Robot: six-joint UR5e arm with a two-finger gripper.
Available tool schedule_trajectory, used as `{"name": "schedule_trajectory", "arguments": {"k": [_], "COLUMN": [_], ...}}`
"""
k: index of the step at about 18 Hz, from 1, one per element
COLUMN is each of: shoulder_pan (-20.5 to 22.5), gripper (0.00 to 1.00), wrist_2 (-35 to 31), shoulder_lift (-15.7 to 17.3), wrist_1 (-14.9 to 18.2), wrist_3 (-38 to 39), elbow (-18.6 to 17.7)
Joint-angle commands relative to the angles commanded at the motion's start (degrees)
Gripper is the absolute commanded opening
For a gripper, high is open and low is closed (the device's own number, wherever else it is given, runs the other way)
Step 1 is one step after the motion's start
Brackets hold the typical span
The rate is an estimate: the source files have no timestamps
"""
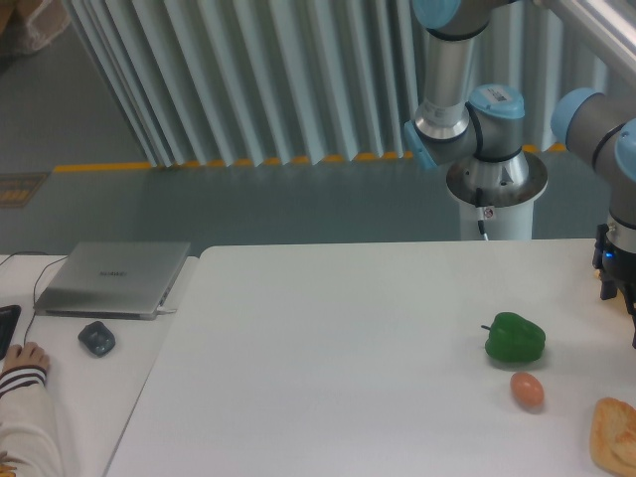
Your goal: Place the triangular bread in the basket
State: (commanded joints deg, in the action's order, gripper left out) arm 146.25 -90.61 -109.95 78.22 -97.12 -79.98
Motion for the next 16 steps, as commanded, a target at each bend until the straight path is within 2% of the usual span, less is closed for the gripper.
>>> {"name": "schedule_trajectory", "arguments": {"k": [6, 7, 8, 9, 10, 13, 15, 16], "shoulder_pan": [0.1, 0.6, 1.5, 2.6, 2.8, 2.0, 0.7, 0.4], "gripper": [1.0, 1.0, 1.0, 1.0, 1.0, 1.0, 1.0, 1.0], "wrist_2": [0.2, 1.0, 4.6, 8.6, 9.7, 9.9, 9.9, 9.9], "shoulder_lift": [-0.2, -0.1, -0.2, 0.2, 0.3, 0.1, -0.2, -0.8], "wrist_1": [0.0, -0.1, -0.5, -2.1, -2.9, -5.4, -8.6, -11.3], "wrist_3": [0.3, 0.6, 2.0, 6.6, 10.7, 24.3, 36.4, 45.5], "elbow": [-0.2, -0.3, -0.9, -1.4, -1.5, -1.6, -1.7, -1.4]}}
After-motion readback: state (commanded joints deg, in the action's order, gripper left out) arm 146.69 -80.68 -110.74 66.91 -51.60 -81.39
